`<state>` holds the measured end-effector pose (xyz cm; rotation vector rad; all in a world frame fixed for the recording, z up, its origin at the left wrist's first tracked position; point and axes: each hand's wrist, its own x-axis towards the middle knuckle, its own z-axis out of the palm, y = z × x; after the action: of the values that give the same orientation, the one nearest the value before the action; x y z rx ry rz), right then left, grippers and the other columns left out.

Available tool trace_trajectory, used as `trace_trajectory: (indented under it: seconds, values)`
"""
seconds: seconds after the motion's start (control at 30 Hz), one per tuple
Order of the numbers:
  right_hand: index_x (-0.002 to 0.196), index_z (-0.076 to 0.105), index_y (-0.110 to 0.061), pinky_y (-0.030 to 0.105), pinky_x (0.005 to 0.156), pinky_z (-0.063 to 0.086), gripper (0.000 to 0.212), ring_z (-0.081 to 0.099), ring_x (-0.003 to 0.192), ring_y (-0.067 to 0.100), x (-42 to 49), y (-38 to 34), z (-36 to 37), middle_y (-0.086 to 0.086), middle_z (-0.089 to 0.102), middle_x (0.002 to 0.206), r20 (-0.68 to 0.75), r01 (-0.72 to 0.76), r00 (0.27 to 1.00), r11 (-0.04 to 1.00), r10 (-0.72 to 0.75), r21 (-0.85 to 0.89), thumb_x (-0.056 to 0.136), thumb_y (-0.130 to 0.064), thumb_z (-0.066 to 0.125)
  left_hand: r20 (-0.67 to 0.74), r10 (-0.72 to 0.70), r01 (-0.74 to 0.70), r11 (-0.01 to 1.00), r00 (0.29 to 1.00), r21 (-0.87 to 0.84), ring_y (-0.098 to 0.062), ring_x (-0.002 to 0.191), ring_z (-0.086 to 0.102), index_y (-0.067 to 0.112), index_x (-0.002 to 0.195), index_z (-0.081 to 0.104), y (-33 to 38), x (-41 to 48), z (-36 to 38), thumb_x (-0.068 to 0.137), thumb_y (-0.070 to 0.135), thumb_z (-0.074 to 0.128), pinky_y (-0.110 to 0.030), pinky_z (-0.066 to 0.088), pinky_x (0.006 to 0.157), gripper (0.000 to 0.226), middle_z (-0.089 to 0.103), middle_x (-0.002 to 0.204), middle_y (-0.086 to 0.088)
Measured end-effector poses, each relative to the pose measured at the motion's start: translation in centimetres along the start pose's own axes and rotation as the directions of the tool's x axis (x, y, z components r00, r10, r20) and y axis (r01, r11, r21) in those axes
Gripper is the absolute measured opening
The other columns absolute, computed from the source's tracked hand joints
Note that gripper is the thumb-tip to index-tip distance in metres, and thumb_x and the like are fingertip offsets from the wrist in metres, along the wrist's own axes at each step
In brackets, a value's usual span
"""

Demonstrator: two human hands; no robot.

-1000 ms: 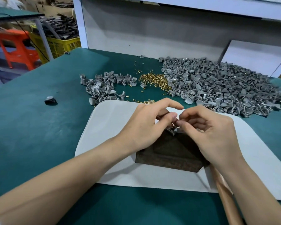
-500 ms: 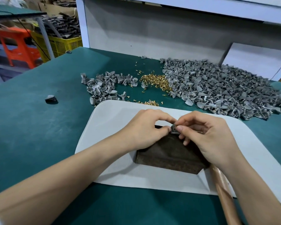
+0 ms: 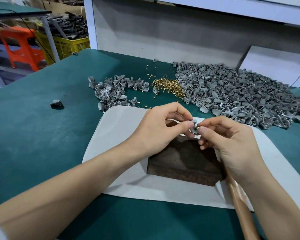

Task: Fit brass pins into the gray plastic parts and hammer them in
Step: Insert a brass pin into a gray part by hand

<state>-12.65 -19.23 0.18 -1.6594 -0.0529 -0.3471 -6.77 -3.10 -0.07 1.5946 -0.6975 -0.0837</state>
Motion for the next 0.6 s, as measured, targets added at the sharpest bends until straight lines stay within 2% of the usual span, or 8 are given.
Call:
trace_trajectory:
  seconds: [0.1,0.17,0.27,0.4,0.6]
  values:
    - [0.073,0.07,-0.012,0.02,0.05,0.048,0.016,0.055,0.051,0.013,0.0,0.2,0.0,0.002,0.061,0.059,-0.011,0.014,1.0,0.999,-0.014,-0.049,0.079,0.002,0.067,0.015,-0.007,0.007,1.0,1.0,-0.03,-0.023,0.078,0.072,0.013,0.085,0.062,0.0,0.1,-0.1,0.08,0.0,0.071,-0.031,0.056,0.079,0.017,0.071,0.088,-0.011]
    - [0.072,0.072,-0.014,0.019,0.048,0.046,0.013,0.053,0.05,0.012,0.0,0.1,0.0,0.001,0.06,0.058,-0.023,0.015,1.0,0.999,-0.016,-0.043,0.076,-0.002,0.069,0.033,-0.015,0.017,0.998,0.999,-0.06,-0.021,0.079,0.071,0.015,0.084,0.063,0.1,0.1,-0.1,0.075,-0.003,0.074,-0.027,0.056,0.078,0.023,0.071,0.088,-0.008]
    - [0.072,0.073,-0.016,0.019,0.05,0.048,0.005,0.055,0.052,0.012,-0.1,0.0,0.3,0.002,0.061,0.059,-0.026,-0.01,1.0,0.997,0.012,0.071,0.069,-0.013,0.07,0.048,0.01,-0.008,0.998,0.999,-0.057,-0.009,0.074,0.068,0.014,0.083,0.063,0.1,0.0,-0.2,0.079,-0.008,0.069,-0.018,0.053,0.077,0.023,0.068,0.082,-0.001]
    - [0.069,0.073,-0.018,0.021,0.055,0.053,0.008,0.062,0.056,0.012,-0.4,0.1,1.0,0.001,0.065,0.062,-0.023,-0.03,0.999,0.982,0.035,0.185,0.066,-0.012,0.069,0.025,0.008,-0.006,0.996,1.0,-0.09,-0.015,0.071,0.071,0.016,0.091,0.06,0.0,0.0,-0.2,0.085,-0.005,0.063,-0.026,0.057,0.077,0.022,0.071,0.078,0.002]
    - [0.071,0.072,-0.017,0.021,0.055,0.052,0.004,0.061,0.056,0.016,-0.5,0.1,1.0,0.006,0.066,0.065,-0.082,0.022,0.997,0.993,-0.012,0.115,0.068,-0.017,0.071,0.023,0.039,-0.036,0.991,0.999,-0.128,-0.014,0.075,0.072,0.013,0.092,0.063,0.2,-0.2,-0.1,0.083,0.0,0.067,-0.022,0.054,0.077,0.016,0.072,0.079,0.004]
